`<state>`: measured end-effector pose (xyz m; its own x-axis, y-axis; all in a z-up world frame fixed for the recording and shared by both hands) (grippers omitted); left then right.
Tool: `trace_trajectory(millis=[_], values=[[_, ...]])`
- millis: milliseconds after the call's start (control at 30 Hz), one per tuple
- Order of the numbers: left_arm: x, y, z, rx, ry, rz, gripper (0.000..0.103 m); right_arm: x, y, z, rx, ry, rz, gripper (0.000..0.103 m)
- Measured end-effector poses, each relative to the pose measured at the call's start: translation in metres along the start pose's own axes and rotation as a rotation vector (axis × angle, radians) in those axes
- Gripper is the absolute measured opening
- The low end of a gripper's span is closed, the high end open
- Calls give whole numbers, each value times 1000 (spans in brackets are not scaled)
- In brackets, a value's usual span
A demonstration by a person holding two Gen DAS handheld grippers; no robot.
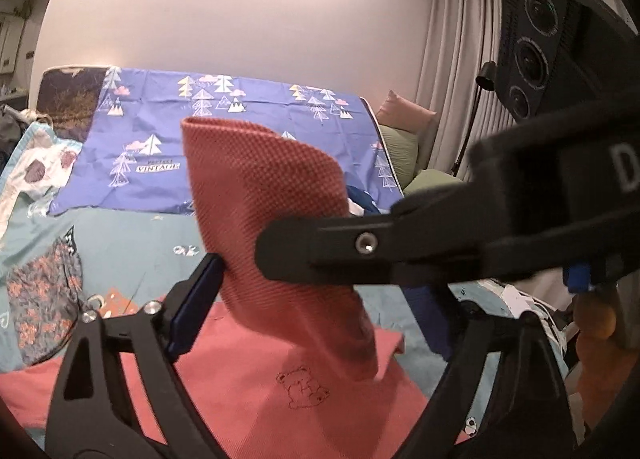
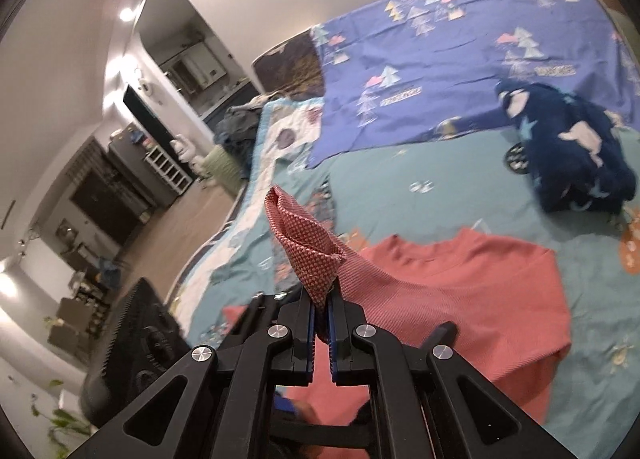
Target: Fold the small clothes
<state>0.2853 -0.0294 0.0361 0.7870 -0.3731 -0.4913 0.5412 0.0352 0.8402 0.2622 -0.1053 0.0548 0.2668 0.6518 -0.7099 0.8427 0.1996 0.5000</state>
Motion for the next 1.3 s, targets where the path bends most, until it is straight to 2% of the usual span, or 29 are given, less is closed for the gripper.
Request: trace_trajectory(millis=[200,367,433,500,567,633,700,800,867,933,967,1000,1033,1067,1100,1200,1300], values=[[-8,-15,-27,-82,-17,-11,67,15,-3,-9,-21,-25,-15,7],[-10,-24,-44,-130,-36,-36,53,26,-8,-20,-26,15,-46,11],[-12,-26,-47,-120,-38,-32,46,30,-8,-22,-32,35,-56,20],[-19,-28,-44,-106,-48,-25,32,31,-10,-27,-36,69,-57,30],[-24,-29,-46,-106,-71,-16,24,28,-11,-31,-34,107,-48,36],[-32,-29,-45,-99,-79,-5,19,19,-13,-33,-46,150,-18,57],[-38,-29,-48,-90,-80,2,11,8,-15,-34,-56,149,28,67],[-46,-30,-57,-97,-92,5,10,-9,-20,-24,-80,91,97,77],[-48,-33,-66,-109,-87,-3,10,-15,-26,-3,-56,73,123,79],[-43,-42,-74,-110,-78,-68,12,-15,-31,15,-33,72,116,80],[-42,-47,-78,-116,-64,-95,18,-12,-36,26,-30,58,96,80],[-42,-55,-84,-121,-58,-129,35,-7,-42,36,-35,30,64,82],[-44,-63,-89,-128,-52,-158,44,-3,-46,42,-44,9,41,82],[-47,-69,-94,-134,-42,-178,62,3,-56,47,-71,-21,6,82],[-52,-77,-97,-140,-37,-199,72,7,-64,52,-97,-48,-21,82],[-66,-95,-87,-88,-95,-244,75,23,-93,66,-153,-141,-88,82],[-69,-115,-46,127,-85,-288,82,31,-112,86,-113,-113,-122,82]])
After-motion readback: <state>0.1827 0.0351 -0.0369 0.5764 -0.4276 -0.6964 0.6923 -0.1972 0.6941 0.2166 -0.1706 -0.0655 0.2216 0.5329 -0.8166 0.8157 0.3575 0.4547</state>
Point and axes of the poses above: each gripper's, at about its wrist camera, not at the fingertips, and x roughly the way its jaws point, z to its right, y to its top, the point moved 3 cm from there along x, roughly the way its jaws point, and after that the axes turned 10 degrees about -z, right-handed, at the moved point
